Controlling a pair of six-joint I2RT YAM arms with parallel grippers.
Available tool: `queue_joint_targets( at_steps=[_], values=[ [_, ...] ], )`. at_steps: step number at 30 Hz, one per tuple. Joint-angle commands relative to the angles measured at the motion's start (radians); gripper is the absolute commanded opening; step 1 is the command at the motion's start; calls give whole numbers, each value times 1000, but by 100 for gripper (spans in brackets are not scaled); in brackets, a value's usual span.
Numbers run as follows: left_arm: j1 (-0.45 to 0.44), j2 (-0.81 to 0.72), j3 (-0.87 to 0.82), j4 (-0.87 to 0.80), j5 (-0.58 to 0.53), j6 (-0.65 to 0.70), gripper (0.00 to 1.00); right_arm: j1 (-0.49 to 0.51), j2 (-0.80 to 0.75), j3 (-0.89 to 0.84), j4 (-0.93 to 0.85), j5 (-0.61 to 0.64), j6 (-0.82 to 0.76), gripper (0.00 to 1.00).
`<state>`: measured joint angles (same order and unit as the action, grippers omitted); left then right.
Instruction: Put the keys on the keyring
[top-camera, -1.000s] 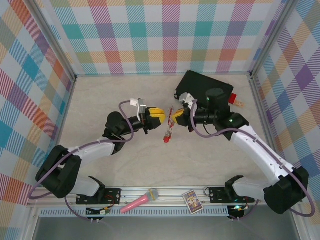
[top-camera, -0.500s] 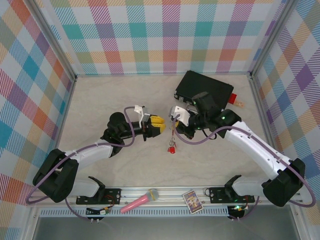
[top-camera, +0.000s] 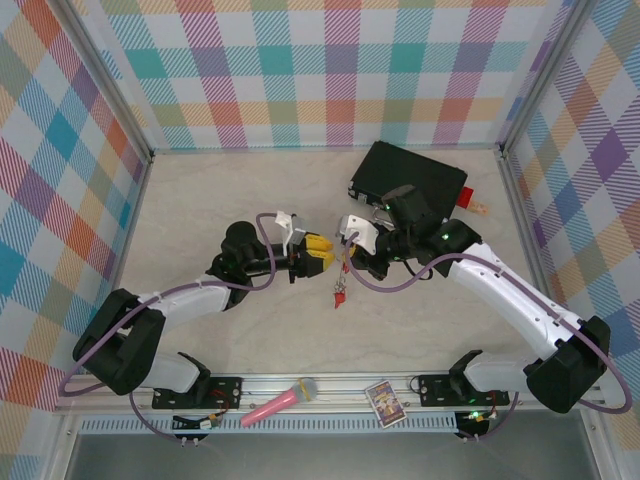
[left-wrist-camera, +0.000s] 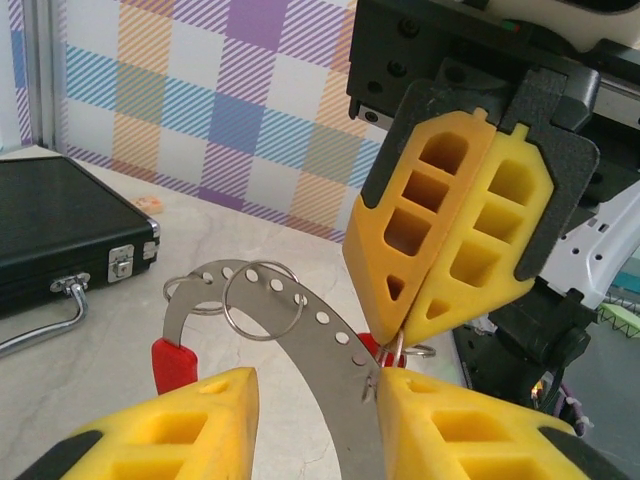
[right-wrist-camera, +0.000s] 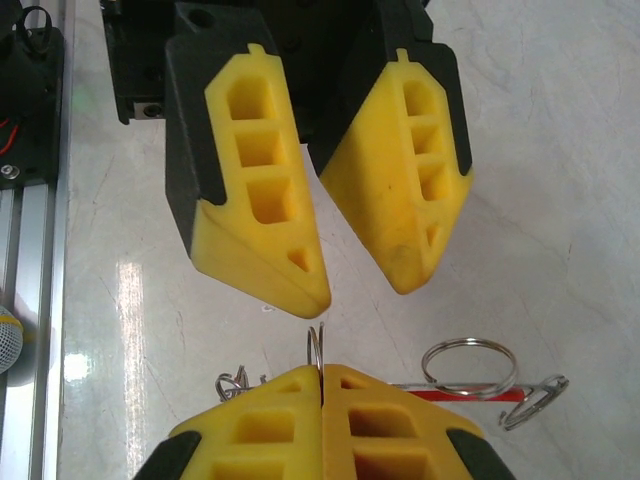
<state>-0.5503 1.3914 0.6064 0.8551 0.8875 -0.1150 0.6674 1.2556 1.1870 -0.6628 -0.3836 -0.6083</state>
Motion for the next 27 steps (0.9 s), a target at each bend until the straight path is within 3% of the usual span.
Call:
queue_joint_targets(
  at_steps=[1, 11, 27],
  values=[
    [-9, 13, 33, 56, 45, -10, 35, 9, 3, 39, 16, -39, -6, 0],
    [-19, 46, 43, 91, 93, -52, 32, 8, 5, 30, 31, -40, 1, 0],
    [-13, 20, 5, 153, 71, -68, 32, 9, -16, 16, 58, -3, 22, 0]
  ],
)
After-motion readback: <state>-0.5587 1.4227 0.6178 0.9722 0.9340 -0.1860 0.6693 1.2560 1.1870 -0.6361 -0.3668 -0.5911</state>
